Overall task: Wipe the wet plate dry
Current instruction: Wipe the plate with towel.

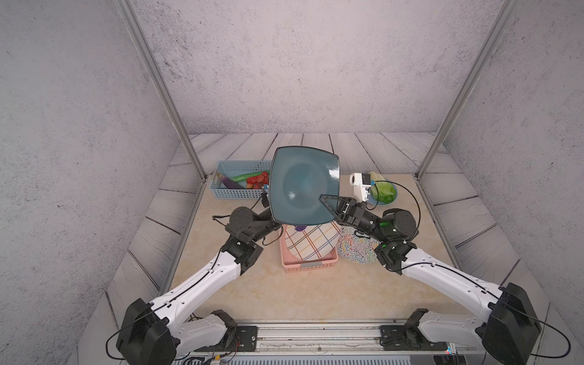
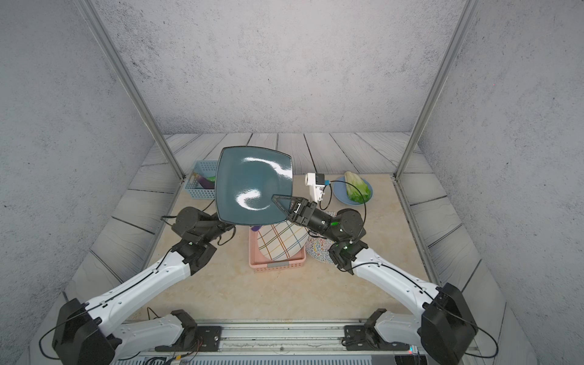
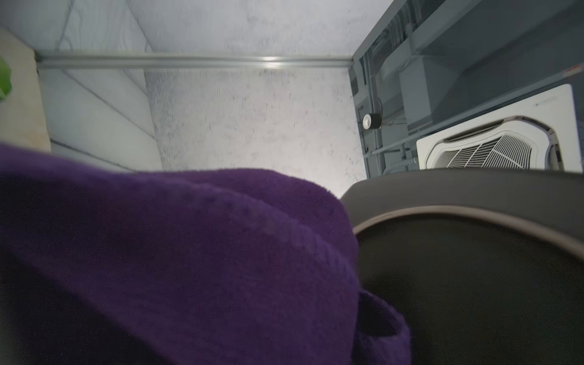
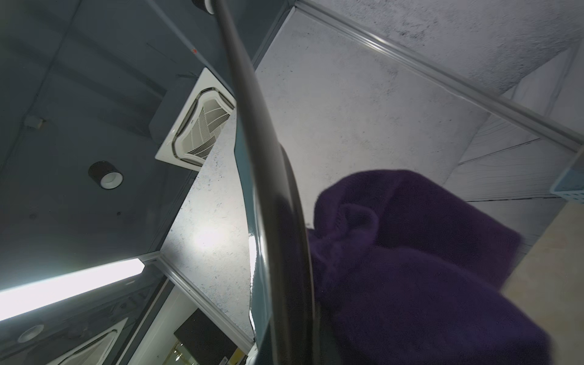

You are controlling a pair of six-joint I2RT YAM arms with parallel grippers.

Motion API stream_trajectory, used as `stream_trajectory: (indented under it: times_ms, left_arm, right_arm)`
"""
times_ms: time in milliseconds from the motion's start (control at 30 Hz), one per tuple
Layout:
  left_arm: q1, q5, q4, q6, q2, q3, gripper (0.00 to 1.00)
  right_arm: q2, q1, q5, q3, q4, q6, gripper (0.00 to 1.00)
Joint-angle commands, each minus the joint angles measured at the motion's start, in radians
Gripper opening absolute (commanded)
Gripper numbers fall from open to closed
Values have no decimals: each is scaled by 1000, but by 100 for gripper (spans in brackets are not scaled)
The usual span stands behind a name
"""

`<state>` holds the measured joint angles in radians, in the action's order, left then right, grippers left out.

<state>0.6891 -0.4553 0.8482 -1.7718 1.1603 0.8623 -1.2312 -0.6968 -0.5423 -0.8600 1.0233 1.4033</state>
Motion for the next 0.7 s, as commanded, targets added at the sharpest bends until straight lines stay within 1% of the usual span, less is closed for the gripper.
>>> stream_trajectory:
  times_ms: [0, 67, 133, 200, 233, 333, 400, 467, 500, 567, 600, 667]
  left_arm:
    - [55, -18, 131, 38, -20, -3, 0]
    - [-10, -20, 141, 4, -42, 0, 0]
    - [-80, -28, 147, -32, -57, 31, 0]
    - [-116, -25, 150, -54, -53, 79, 0]
    - [-121, -21, 154, -63, -42, 104, 0]
    - [-107, -6, 210, -99, 10, 153, 0]
    - [-77, 20, 266, -116, 36, 154, 0]
    - [-34, 19, 271, -89, 43, 148, 0]
    - [-9, 13, 248, -58, 36, 136, 0]
    - [19, -7, 188, 4, 5, 101, 0]
    - [14, -10, 146, 37, -16, 74, 0]
    - [-40, -25, 43, 97, -108, 3, 0]
  right_arm:
    - [-18, 68, 96, -70, 67, 21, 0]
    - [-1, 98, 104, -54, 66, 28, 0]
    - [24, 101, 89, -25, 54, 16, 0]
    - [41, 89, 21, -15, 19, -3, 0]
    - [47, 71, 8, -8, 12, -19, 0]
    - [49, -5, 25, 20, 28, -64, 0]
    - [33, -29, 41, 14, 39, -74, 0]
    - [18, -28, 95, 5, 73, -68, 0]
    - [12, -19, 127, 2, 87, -56, 0]
    - [-4, 25, 135, -31, 80, -25, 0]
    - [-12, 52, 130, -50, 84, -5, 0]
    - [-15, 121, 132, -53, 94, 38, 0]
